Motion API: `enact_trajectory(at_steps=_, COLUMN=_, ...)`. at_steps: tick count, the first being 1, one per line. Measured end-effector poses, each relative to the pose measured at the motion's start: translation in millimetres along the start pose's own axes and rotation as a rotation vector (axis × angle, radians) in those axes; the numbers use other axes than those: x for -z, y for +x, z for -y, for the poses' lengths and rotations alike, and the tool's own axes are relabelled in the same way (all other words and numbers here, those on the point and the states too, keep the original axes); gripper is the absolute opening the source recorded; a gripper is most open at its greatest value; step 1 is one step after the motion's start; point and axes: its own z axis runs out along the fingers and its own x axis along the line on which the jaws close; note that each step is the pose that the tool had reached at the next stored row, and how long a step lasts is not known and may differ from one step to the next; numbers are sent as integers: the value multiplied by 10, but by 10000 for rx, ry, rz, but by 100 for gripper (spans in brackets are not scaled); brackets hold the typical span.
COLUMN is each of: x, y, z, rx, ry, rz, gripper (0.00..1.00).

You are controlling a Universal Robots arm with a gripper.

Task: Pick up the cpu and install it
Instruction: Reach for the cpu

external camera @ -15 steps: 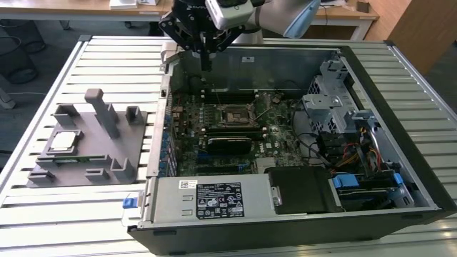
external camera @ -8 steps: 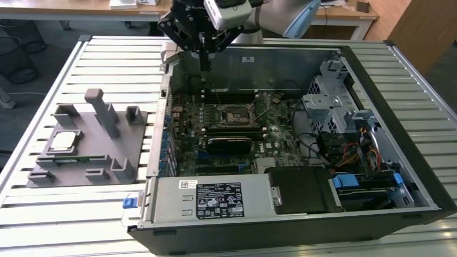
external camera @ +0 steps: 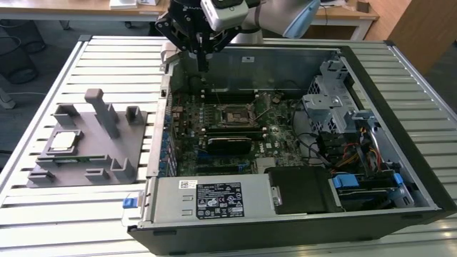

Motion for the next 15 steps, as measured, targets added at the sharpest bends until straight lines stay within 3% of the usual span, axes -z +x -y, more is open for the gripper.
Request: enact_trajectory(at_steps=15, x=-7, y=101, z=8, rx=1, ry=0, rz=-2, gripper=11)
